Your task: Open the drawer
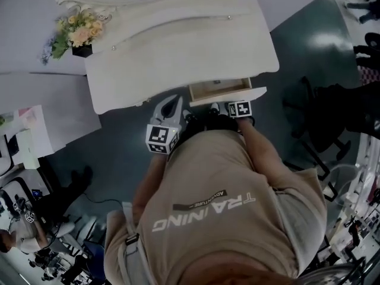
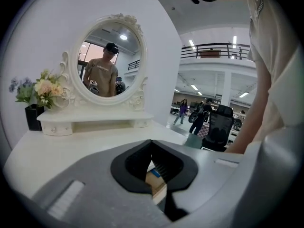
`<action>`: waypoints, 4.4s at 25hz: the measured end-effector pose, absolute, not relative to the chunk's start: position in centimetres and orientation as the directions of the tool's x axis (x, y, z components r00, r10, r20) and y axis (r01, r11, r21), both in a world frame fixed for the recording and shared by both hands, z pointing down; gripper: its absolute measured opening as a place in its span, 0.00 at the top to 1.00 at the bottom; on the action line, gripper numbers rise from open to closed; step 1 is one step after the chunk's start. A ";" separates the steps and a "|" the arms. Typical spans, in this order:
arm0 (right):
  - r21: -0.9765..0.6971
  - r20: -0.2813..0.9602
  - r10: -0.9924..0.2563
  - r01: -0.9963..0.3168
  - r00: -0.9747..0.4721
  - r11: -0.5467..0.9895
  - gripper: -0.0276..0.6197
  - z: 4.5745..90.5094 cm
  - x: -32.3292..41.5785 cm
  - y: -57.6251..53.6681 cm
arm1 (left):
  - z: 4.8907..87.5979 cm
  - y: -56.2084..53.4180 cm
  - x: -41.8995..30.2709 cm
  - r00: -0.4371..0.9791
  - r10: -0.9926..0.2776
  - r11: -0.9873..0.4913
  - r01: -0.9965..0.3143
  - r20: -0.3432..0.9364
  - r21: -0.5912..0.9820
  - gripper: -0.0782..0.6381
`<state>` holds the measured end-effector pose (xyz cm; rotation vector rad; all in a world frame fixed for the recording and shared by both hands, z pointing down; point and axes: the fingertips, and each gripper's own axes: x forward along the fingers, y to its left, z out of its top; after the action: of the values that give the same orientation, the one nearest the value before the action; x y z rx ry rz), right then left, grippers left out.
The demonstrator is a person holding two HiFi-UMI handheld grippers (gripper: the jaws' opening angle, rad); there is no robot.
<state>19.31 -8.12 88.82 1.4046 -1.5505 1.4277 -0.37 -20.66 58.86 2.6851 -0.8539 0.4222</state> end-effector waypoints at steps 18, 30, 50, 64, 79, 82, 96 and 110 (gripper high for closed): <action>-0.334 0.897 -0.341 -0.937 -0.282 -0.104 0.75 88.3 18.3 1.9 | 58.2 -9.7 -1.2 0.768 -0.507 -0.781 -0.601 0.391 0.168 0.89; -0.347 0.865 -0.412 -0.934 -0.286 -0.080 0.75 87.9 18.5 6.2 | 58.7 -1.8 -3.1 0.718 -0.536 -0.740 -0.653 0.443 0.162 0.89; -0.252 0.915 -0.364 -0.949 -0.171 -0.187 0.74 87.5 18.9 11.9 | 57.6 -7.1 -8.6 0.795 -0.455 -0.816 -0.552 0.401 0.169 0.89; -0.154 0.931 -0.353 -0.976 -0.092 -0.151 0.91 84.3 18.2 7.9 | 58.5 -9.7 -11.1 0.839 -0.388 -0.855 -0.482 0.380 0.193 0.89; -0.233 0.745 -0.589 -0.949 -0.314 0.211 0.95 66.9 13.1 -0.4 | 54.0 -12.9 -8.1 0.812 -0.500 -0.806 -0.563 0.300 0.180 0.89; -0.167 0.678 -0.652 -0.935 -0.338 0.311 0.95 61.8 12.6 -3.4 | 51.7 -13.6 -7.6 0.783 -0.548 -0.786 -0.603 0.296 0.140 0.89; -0.038 0.223 -0.853 -0.879 -0.471 0.475 0.95 42.7 5.1 -12.0 | 42.1 -13.7 -11.7 0.684 -0.714 -0.687 -0.726 0.151 0.041 0.89; 0.091 0.090 -0.886 -0.882 -0.456 0.463 0.95 36.6 2.1 -12.6 | 38.6 -15.2 -14.6 0.660 -0.748 -0.663 -0.747 0.063 -0.043 0.89</action>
<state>2.09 -12.63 36.58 1.5658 -2.5786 -0.0473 -14.61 -15.18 38.60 2.8750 -1.2947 0.1187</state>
